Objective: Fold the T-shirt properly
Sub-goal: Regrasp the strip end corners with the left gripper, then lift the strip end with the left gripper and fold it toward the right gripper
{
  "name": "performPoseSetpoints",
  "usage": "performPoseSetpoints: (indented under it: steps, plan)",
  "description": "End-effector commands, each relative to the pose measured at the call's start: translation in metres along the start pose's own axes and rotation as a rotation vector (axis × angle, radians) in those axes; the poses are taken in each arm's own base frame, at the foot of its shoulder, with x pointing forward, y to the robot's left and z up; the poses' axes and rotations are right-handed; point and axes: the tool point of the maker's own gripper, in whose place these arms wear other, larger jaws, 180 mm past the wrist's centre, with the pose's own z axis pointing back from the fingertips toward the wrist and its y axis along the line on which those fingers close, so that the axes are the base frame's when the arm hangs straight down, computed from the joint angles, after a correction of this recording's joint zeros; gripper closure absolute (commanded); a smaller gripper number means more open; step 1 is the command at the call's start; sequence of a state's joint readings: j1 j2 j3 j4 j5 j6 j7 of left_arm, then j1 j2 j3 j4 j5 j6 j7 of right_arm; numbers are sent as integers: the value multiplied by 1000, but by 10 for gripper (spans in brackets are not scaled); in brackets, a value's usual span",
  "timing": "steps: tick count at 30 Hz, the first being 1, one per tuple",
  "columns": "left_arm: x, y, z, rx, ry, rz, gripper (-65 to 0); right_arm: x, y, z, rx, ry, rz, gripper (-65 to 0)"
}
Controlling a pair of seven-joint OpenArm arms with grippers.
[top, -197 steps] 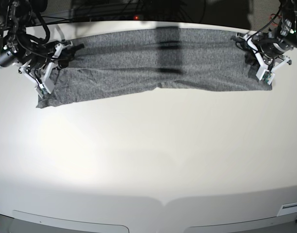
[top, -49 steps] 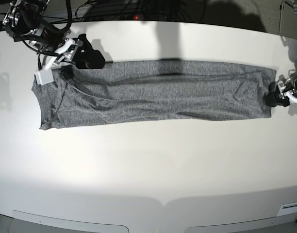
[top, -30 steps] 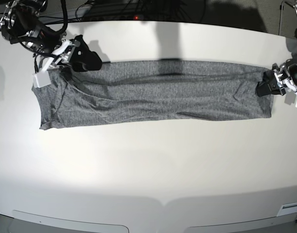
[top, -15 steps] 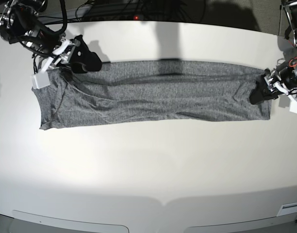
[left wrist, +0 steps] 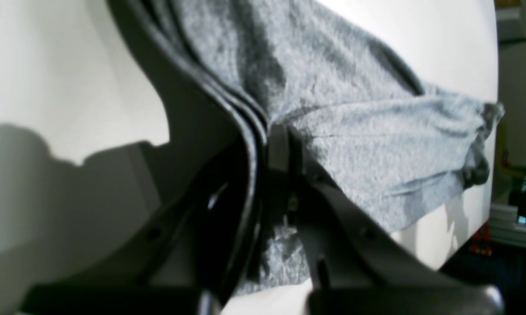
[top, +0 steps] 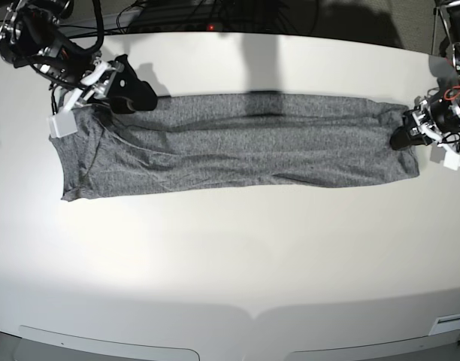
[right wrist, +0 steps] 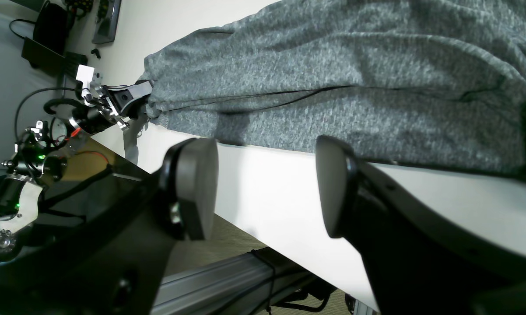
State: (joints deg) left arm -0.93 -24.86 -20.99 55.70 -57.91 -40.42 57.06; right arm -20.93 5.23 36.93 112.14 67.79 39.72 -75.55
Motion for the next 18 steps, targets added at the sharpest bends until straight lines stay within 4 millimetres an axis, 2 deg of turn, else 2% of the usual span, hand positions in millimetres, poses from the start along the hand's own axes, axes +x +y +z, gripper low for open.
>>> performPoseSetpoints:
  steps: [1, 5, 13, 18]
  plan:
    - [6, -1, 4, 13, 20, -36, 0, 10, 6, 2, 19, -31, 27, -356]
    - [23, -23, 8, -5, 12, -140, 0, 10, 6, 2, 19, -32, 27, -356]
    - [65, -79, 22, -19, -55, -340, 0, 10, 6, 2, 19, -32, 27, -356]
    - [53, -115, 14, -67, -36, -379, 0, 10, 6, 2, 19, -32, 27, -356]
